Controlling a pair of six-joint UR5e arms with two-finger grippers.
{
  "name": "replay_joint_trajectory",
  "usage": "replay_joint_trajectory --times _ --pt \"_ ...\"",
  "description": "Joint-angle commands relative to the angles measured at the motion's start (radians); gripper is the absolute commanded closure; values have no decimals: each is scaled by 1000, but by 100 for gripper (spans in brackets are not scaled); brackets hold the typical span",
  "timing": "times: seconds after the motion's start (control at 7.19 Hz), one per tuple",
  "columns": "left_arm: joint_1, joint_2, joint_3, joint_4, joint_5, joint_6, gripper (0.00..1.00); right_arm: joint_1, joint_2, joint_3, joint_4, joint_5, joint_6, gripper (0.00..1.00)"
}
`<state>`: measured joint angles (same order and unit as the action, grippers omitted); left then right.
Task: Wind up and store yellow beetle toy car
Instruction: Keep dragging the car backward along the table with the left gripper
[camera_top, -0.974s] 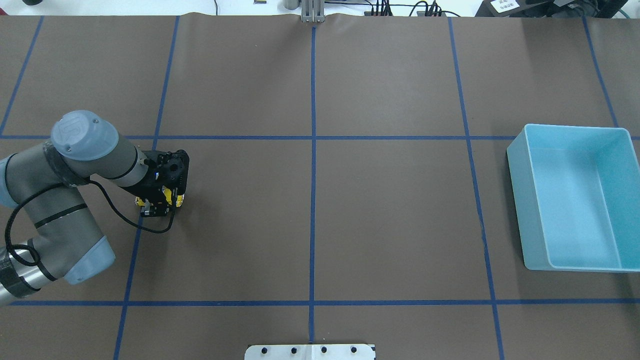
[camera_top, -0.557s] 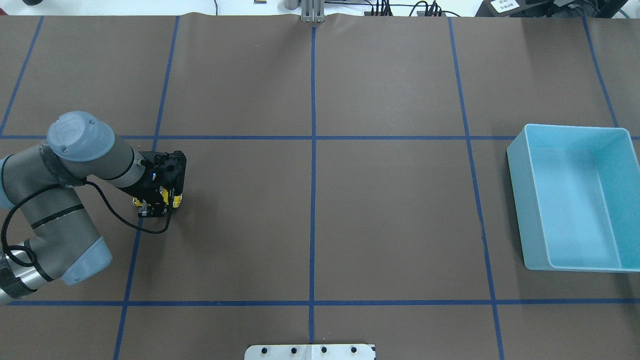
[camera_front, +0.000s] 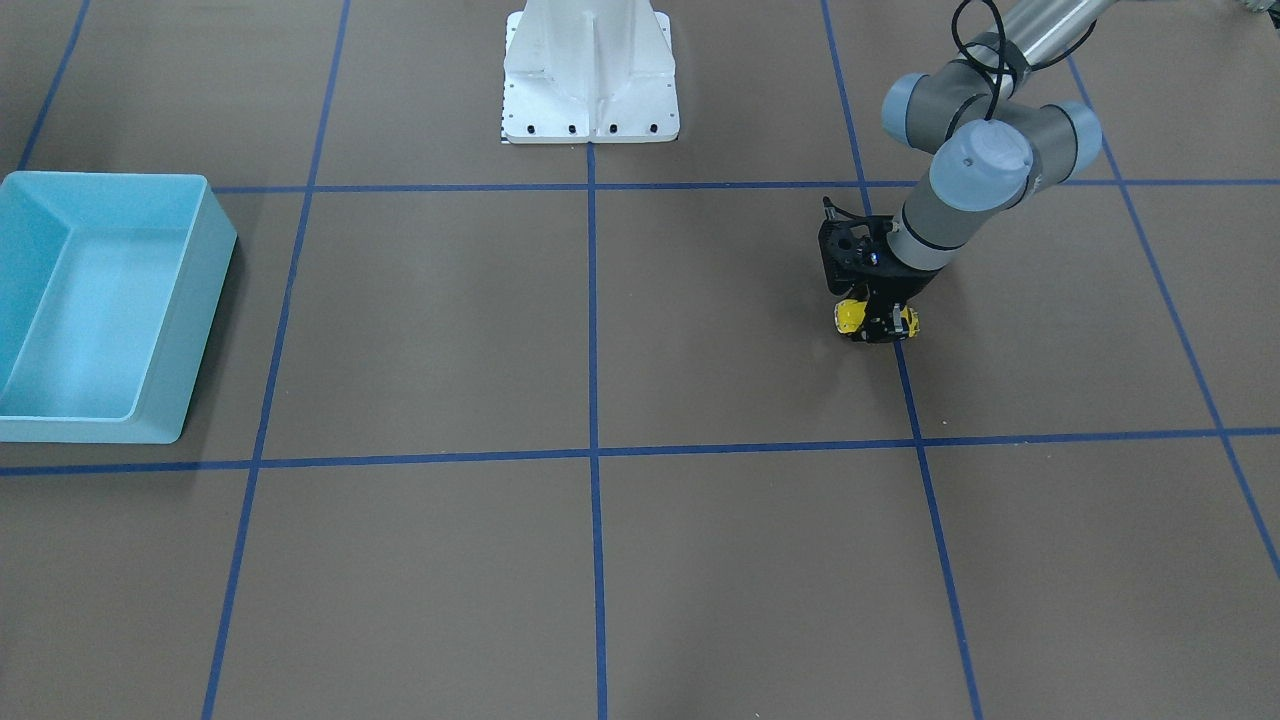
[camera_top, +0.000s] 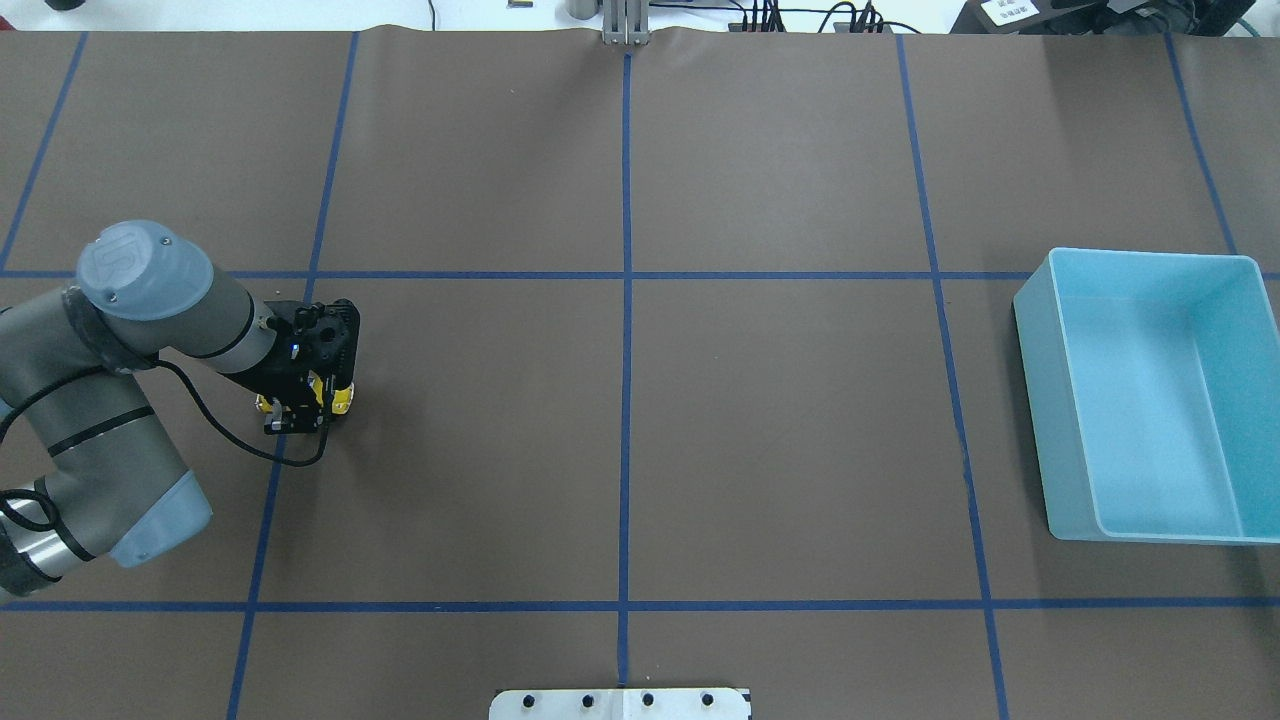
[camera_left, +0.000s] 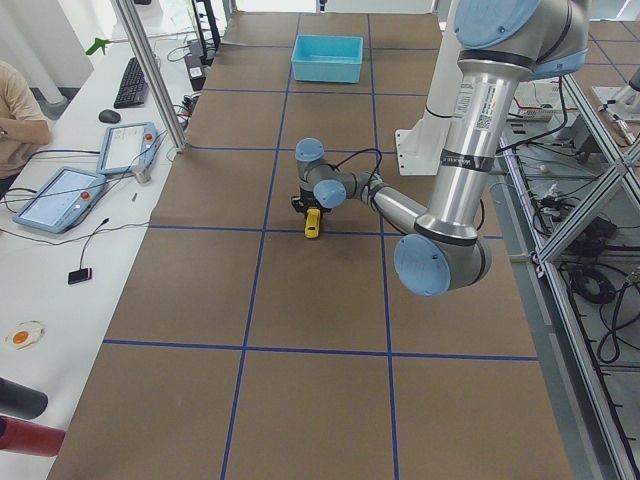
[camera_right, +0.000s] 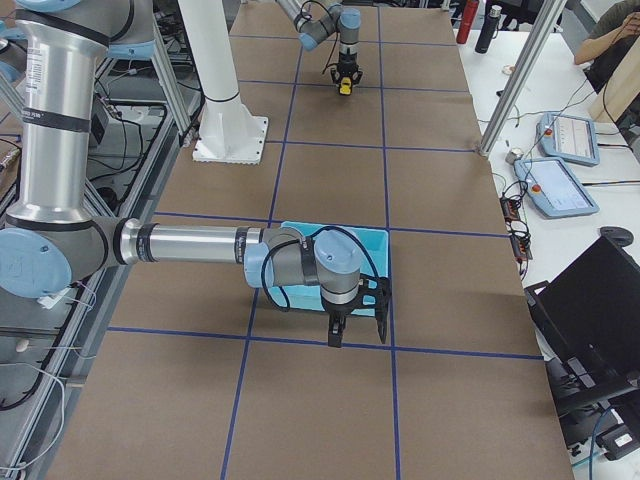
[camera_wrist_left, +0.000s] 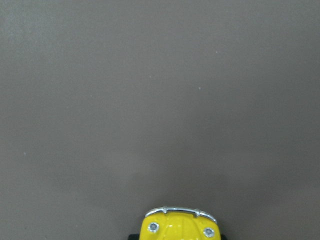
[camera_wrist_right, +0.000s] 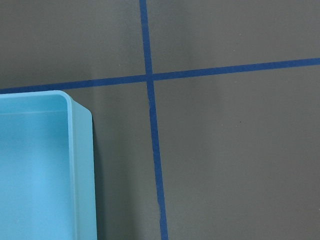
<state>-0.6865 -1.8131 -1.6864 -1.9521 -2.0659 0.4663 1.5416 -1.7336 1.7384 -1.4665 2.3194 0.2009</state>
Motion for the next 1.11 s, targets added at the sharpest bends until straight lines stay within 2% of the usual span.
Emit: replay_joint_trajectory --times 0.0,0.7,0.83,0.97 --pt "-4 11 2 -13 -3 0 75 0 0 0 1 0 0 0" --pt "-22 21 14 -34 -36 26 75 0 2 0 0 0 0 0" --pt "-27 35 14 -40 -37 26 68 0 2 0 0 0 0 0" --pt "-45 41 11 -51 -39 26 1 0 0 0 1 0 0 0"
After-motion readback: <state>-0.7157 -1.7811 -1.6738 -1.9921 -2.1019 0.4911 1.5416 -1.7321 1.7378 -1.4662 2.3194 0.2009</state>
